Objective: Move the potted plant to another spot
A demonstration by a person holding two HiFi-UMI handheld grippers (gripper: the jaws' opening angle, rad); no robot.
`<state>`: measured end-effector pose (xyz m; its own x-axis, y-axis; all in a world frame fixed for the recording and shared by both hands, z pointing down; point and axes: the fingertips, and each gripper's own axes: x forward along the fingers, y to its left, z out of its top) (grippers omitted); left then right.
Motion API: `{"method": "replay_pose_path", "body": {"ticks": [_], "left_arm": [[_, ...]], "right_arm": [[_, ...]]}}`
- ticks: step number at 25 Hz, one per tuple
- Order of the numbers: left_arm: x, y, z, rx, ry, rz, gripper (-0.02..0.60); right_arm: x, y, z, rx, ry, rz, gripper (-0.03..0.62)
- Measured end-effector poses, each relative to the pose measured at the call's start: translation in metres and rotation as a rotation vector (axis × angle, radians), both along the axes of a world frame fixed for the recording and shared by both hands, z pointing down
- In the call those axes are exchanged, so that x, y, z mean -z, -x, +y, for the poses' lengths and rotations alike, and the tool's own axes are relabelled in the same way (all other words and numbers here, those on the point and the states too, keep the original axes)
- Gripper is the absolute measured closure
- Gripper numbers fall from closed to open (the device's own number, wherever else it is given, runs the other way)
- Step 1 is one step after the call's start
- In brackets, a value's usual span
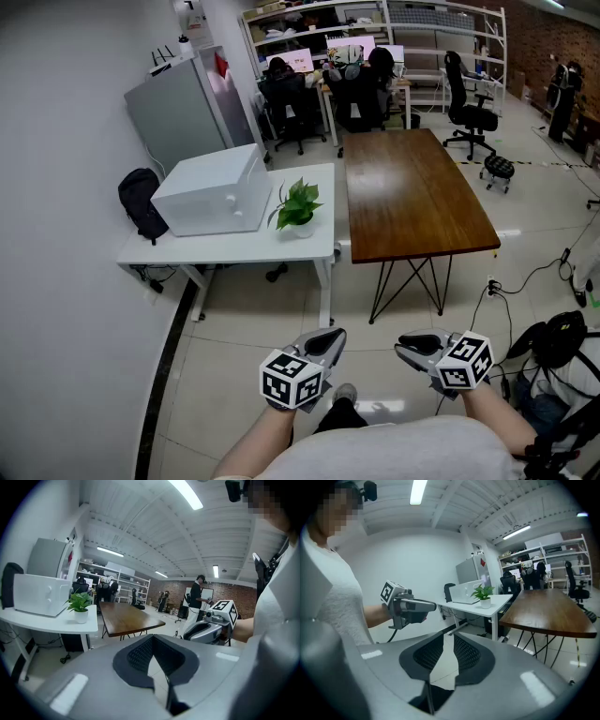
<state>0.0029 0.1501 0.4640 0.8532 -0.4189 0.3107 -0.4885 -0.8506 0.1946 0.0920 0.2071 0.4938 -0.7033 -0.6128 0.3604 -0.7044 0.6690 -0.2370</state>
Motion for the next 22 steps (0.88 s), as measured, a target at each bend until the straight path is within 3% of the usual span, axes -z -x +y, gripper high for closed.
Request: {"method": "replay_pose_path", "body": {"ticks": [7, 11, 16, 22], "left_arm": [[-0.006, 0.036, -0.185, 0.017, 0.027, -0.02, 0.584], [0.0, 0.066, -0.279, 0.065, 0.042, -0.014, 0.584], [0.0, 0.069, -0.334, 0.045, 0.04, 0.001, 0.584], [-0.009, 0.058, -0.355, 0.029, 0.056, -0.008, 0.584]], "right_arm": [[0.0, 0.035, -0.191, 0.015, -0.018, 0.037, 0.485], [0.002, 0.061, -0.275, 0.052, -0.034, 0.055, 0.474], [-0.002, 0.075, -0.328, 0.073, -0.033, 0.071, 0.477], [0.0, 0.068, -0.358, 0.075, -0.036, 0.061, 0.468]]}}
